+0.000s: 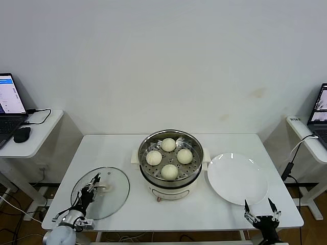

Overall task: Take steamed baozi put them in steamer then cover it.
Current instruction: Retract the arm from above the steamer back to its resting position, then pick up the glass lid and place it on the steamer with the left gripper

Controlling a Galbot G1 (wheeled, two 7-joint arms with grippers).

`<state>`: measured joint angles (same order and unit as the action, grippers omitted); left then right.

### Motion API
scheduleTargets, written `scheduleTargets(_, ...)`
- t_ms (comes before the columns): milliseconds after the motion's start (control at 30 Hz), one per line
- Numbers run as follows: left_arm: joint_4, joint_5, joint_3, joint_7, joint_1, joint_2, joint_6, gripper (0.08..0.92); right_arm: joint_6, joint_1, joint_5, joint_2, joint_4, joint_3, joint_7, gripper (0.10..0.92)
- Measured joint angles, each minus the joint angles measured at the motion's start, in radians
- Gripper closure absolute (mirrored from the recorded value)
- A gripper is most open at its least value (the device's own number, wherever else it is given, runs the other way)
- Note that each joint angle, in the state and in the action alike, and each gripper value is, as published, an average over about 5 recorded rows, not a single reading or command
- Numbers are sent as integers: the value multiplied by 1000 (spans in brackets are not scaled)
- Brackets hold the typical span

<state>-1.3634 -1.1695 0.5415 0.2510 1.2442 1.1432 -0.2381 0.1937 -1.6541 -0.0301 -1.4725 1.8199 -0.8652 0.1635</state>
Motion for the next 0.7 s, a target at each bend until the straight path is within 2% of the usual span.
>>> scheduleTargets(100,-7,9,6,14,6,-4,-5,820,1,-1,2,0,5,3,0,203)
scheduleTargets(200,-24,19,14,22,16,-11,-5,852,3,-4,6,0,10,6,0,202)
scheduleTargets(467,-137,63,41,6,78,-46,42,852,9,-12,16,3,23,13,1,203)
scheduleTargets(700,-309,118,80,-68,121,-100,168,852,18,-20,30,2,30,25,1,202)
